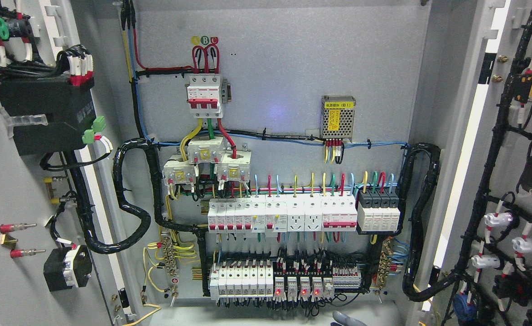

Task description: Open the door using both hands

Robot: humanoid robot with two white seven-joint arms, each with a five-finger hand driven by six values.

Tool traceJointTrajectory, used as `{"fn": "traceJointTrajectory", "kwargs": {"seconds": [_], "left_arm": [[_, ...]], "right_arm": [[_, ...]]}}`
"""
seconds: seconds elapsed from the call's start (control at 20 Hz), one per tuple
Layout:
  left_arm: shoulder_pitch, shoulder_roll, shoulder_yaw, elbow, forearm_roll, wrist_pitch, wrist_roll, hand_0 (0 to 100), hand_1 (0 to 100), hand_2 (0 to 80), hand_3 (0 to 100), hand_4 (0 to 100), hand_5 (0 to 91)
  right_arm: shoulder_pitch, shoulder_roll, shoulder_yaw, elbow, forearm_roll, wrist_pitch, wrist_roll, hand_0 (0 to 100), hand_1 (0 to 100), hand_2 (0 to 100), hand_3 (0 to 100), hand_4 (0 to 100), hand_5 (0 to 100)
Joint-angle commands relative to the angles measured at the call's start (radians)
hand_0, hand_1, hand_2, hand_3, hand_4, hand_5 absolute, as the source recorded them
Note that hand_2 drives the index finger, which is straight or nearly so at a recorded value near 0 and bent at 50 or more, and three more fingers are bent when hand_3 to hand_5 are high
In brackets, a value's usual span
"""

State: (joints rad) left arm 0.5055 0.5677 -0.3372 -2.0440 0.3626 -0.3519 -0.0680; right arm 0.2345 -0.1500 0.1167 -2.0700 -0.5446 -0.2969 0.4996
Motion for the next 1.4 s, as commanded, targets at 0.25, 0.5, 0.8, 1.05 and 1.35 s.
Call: {"fn": "traceJointTrajectory", "kwargs": {"seconds": [0.25,0.5,0.8,1.05,1.35], "left_arm": [[-0.143,-0.109,0.006,-0.061,-0.001,-0.048,0.000,0,0,0.0,0,0,0.0],[-0.148,-0.114,0.024,-0.061,-0.001,-0.107,0.002,0,0,0.0,0,0,0.0],[-0.142,-0.111,0.069,-0.061,0.001,-0.151,0.002,0,0,0.0,0,0,0.0],[-0.114,-0.101,0.119,-0.058,0.016,-0.160,0.002,0,0,0.0,0,0,0.0],[-0.107,-0.057,0.190,-0.056,0.117,-0.165,0.002,0,0,0.0,0,0,0.0]], "right_arm": [[0.031,-0.005,-0.238,-0.016,-0.002,-0.054,0.002,19,0,0,0,0,0],[0.031,-0.002,-0.290,-0.013,-0.012,-0.056,0.004,19,0,0,0,0,0],[0.038,-0.008,-0.342,-0.015,-0.133,-0.057,0.007,19,0,0,0,0,0],[0.045,-0.019,-0.387,-0.012,-0.188,-0.056,0.007,19,0,0,0,0,0],[0.052,-0.074,-0.451,0.005,-0.215,-0.054,0.005,19,0,0,0,0,0]]}}
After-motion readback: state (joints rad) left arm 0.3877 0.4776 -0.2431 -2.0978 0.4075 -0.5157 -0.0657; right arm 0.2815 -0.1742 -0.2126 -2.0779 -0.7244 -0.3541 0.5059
